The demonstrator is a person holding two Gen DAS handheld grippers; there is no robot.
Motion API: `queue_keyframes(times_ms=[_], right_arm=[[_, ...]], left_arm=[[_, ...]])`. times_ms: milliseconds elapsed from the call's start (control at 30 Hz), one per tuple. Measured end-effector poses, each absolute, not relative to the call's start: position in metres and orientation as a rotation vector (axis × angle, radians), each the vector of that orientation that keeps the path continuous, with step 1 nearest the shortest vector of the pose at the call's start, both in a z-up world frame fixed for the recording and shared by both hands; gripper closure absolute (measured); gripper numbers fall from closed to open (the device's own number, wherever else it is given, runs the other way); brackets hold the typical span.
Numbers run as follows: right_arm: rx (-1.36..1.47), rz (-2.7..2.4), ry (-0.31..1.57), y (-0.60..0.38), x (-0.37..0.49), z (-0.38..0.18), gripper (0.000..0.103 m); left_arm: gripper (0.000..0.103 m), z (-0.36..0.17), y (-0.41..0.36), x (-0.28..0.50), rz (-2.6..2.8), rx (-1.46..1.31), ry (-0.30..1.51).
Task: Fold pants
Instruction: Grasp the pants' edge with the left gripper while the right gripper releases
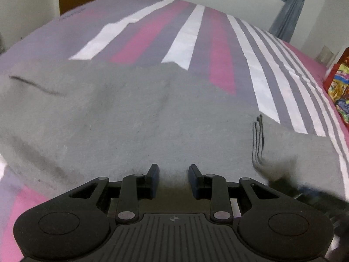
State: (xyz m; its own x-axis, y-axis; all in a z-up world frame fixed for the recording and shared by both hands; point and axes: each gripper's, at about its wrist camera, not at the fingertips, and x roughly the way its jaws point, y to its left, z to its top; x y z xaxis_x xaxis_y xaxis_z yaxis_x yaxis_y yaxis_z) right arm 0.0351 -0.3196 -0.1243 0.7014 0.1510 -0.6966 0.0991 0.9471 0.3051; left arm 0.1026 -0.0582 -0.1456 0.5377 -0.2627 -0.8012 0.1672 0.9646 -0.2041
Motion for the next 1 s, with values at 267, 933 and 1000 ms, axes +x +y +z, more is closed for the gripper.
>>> queue_keyframes(times_ms=[267,933,1000], right_arm=[[0.362,0.081,0.695,-0.332,0.008,-0.096,0.036],[0.489,-0.229,0.56,-0.431,-0.07,-0.091,0.047],[0.478,-0.262,0.56,-0.436,-0.068,-0.092,0.049]], left_arm=[[0.036,-0.149,-0.074,0.112,-0.473,-0.379,1.087],[0.089,-0.156,-0.132,0.09,-0.508,-0.449,1.048],[0.089,-0.138,-0.128,0.091,-0.53,-0.452,0.997]])
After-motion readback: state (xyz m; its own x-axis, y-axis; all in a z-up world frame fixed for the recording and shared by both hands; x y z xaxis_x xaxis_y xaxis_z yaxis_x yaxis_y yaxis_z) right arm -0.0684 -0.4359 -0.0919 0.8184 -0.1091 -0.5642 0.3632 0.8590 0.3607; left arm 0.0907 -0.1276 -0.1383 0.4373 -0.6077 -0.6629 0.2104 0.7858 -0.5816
